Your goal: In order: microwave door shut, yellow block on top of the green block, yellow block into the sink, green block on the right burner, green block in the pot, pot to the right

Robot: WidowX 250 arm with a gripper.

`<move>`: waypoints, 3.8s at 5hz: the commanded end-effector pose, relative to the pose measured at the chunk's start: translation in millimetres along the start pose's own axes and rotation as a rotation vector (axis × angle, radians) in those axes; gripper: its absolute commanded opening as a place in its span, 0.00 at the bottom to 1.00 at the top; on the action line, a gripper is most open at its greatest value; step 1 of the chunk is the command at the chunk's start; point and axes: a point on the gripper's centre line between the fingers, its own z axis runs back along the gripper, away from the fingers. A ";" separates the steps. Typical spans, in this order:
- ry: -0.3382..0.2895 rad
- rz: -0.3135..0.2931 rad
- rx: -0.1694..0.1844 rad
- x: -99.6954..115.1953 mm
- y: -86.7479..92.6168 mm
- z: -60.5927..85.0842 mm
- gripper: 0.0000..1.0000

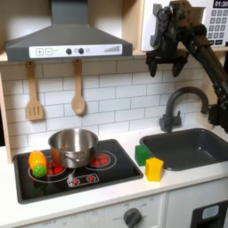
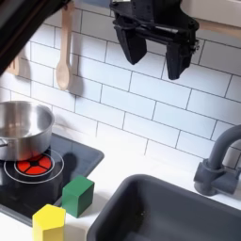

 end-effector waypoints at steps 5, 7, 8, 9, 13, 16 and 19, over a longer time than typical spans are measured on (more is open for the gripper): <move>0.093 0.046 0.069 -49.3 14.9 0.0 1.00; 0.165 0.130 0.145 -92.3 39.0 11.2 1.00; 0.206 0.155 0.159 -112.4 47.8 11.9 1.00; 0.227 0.175 0.163 -116.6 48.4 15.8 1.00; 0.251 0.203 0.101 -113.9 47.1 -3.8 1.00; 0.286 0.183 0.134 -120.2 59.5 -29.0 1.00; 0.342 0.140 0.104 -128.5 51.6 -57.0 1.00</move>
